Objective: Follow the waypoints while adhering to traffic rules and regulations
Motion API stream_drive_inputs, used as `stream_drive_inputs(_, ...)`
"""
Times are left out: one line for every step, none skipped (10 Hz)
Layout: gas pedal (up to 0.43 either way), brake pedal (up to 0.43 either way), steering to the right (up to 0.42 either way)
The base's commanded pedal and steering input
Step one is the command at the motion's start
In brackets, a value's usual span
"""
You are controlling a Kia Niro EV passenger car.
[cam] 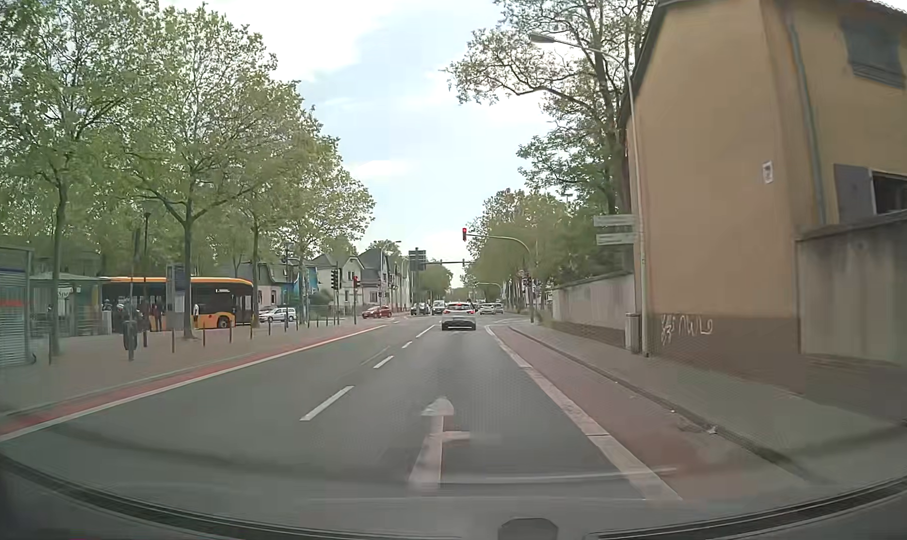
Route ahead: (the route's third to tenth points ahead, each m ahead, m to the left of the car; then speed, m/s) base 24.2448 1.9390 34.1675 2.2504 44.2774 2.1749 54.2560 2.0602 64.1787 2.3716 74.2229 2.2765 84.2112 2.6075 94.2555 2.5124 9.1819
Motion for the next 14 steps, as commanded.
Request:
stream_drive_inputs(0.000,0.256,-0.032)
stream_drive_inputs(0.000,0.256,-0.031)
stream_drive_inputs(0.000,0.256,-0.029)
stream_drive_inputs(0.000,0.262,-0.027)
stream_drive_inputs(0.000,0.262,-0.024)
stream_drive_inputs(0.000,0.268,-0.019)
stream_drive_inputs(0.000,0.268,-0.015)
stream_drive_inputs(0.000,0.274,-0.012)
stream_drive_inputs(0.000,0.280,-0.010)
stream_drive_inputs(0.000,0.287,-0.010)
stream_drive_inputs(0.000,0.293,-0.010)
stream_drive_inputs(0.000,0.299,-0.009)
stream_drive_inputs(0.000,0.305,-0.006)
stream_drive_inputs(0.000,0.305,-0.003)
